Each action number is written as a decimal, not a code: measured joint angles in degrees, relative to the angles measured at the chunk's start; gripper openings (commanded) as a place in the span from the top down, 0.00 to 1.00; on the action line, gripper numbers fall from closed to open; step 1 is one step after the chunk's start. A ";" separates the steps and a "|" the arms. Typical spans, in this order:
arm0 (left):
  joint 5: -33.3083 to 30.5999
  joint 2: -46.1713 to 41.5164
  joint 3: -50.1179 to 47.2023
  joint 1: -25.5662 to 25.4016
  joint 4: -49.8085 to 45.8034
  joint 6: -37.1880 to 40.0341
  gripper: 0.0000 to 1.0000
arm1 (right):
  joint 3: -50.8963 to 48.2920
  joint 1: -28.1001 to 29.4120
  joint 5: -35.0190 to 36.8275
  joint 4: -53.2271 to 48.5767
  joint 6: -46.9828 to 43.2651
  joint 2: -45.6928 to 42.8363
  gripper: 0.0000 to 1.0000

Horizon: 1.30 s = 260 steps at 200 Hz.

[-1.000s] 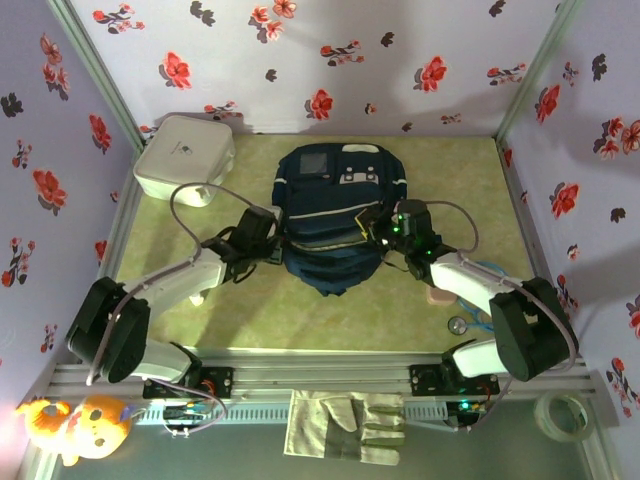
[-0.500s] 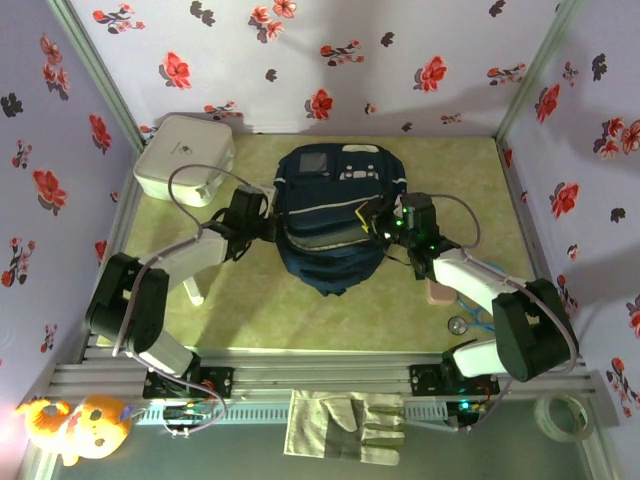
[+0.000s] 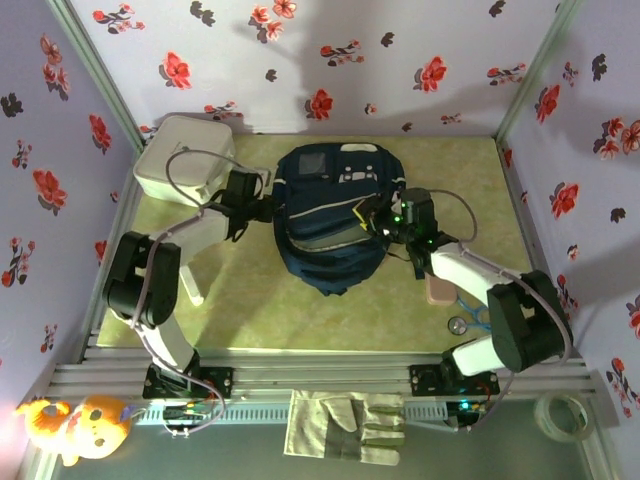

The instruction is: Pack books, pencil case, and school supplies into a backpack

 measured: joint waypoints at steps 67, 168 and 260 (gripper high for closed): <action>-4.31 -18.14 -3.43 1.92 -9.01 -5.49 0.35 | 9.55 0.28 -3.28 -1.25 -6.08 12.24 0.59; -6.64 -30.05 -3.67 2.25 -19.65 -5.81 0.09 | 2.64 0.20 23.23 -40.48 -29.64 -23.47 0.01; -7.80 -31.12 -5.84 2.51 -19.80 -4.85 0.00 | -7.69 -7.72 40.72 -56.50 -34.14 -30.99 0.01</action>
